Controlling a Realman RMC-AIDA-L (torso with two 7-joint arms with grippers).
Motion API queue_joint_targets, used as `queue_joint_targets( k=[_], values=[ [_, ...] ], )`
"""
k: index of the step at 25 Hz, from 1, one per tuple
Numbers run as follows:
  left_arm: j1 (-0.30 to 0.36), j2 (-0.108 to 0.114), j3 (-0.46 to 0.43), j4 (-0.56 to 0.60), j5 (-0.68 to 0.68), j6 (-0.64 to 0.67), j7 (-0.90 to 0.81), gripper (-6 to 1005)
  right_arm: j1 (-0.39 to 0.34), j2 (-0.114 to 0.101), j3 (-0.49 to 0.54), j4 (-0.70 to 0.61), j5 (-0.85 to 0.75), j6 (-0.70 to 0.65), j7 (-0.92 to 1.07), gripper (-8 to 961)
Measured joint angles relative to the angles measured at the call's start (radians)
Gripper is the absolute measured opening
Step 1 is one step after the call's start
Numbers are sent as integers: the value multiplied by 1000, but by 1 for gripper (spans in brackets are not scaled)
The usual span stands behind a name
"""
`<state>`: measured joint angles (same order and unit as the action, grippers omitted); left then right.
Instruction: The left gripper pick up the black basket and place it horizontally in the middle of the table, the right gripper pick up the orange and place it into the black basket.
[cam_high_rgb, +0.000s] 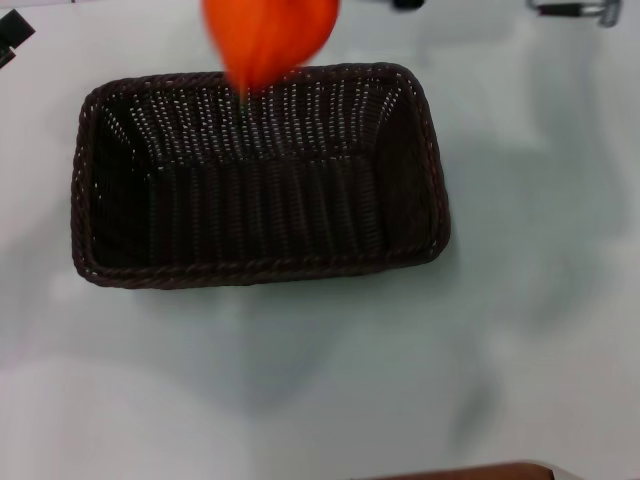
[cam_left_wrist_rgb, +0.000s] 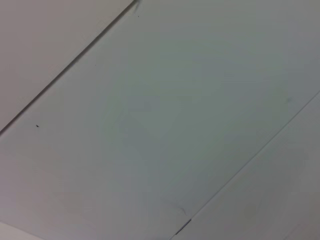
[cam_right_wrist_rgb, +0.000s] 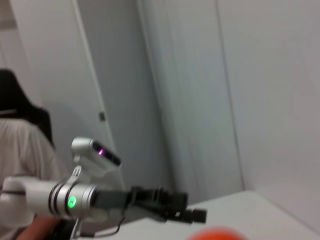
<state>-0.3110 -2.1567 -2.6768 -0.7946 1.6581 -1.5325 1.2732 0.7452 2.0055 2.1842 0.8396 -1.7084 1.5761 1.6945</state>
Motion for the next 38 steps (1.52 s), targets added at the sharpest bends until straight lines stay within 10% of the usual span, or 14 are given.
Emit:
queue_joint_targets(
  k=[18,27,38],
  values=[
    [7,-3,-10,4,-35,0,88,876,-133,67,86,-78,250,-135,-221,659],
    [16,-8,-54,290,-448,-70,637,875,-234,80,241,-447,755,-172,-683,939],
    [1,-14,-59,577,-712,-196,1315,876,-299,86,312,-648,1056,-155,-1014,940]
  ],
)
